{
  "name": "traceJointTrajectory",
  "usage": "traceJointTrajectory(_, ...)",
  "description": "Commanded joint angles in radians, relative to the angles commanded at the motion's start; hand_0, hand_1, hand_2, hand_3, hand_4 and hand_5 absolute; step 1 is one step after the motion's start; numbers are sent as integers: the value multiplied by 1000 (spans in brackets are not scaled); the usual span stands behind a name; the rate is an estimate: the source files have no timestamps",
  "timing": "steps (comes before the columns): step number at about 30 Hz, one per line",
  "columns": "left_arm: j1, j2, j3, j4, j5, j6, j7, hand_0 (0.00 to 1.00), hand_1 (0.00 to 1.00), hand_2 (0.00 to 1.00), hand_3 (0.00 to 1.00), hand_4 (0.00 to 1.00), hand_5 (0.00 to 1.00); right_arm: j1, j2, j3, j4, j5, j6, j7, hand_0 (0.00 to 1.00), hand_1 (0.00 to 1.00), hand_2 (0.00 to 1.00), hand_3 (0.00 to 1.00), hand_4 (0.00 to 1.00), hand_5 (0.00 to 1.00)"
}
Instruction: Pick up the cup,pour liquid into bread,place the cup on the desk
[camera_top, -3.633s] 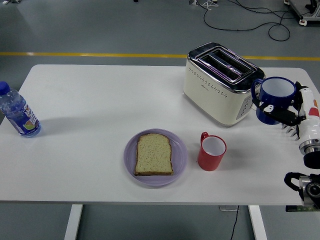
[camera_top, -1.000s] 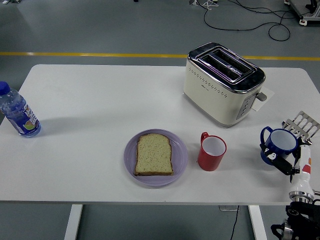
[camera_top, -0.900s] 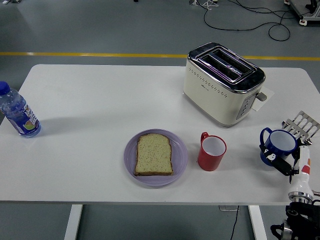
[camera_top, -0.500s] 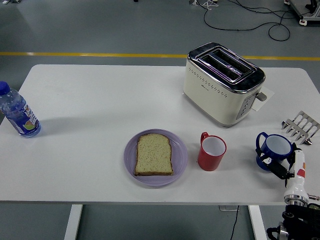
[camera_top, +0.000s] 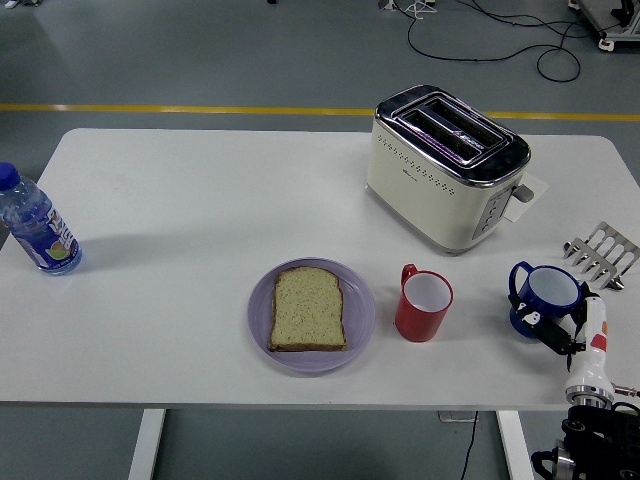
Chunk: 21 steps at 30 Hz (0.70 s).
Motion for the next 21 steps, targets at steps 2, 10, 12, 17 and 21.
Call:
traceJointTrajectory(2,-1,0,-3,0,1,0,0,651,616,608,527,306,734,1,1,-1,-2,0,0,0,471,414,558,524,599,95)
traceJointTrajectory(10,-4,1,-4,0,3,0,0,651,616,609,527,306,736,5,1,-4,-3,-5,2,0,474,414,560,525,605,98)
traceJointTrajectory(12,-4,0,-8,0,1,0,0,651,616,609,527,306,736,7,2,-4,-4,-10,4,-3,474,414,560,525,605,98)
traceJointTrajectory(17,-6,1,-6,-1,1,0,0,651,616,610,527,306,739,9,2,-7,-10,-21,12,-26,480,425,563,532,621,101)
traceJointTrajectory(21,-6,1,-8,-1,1,0,0,649,616,610,527,305,744,11,3,-9,-12,-28,13,-34,490,430,570,540,630,100)
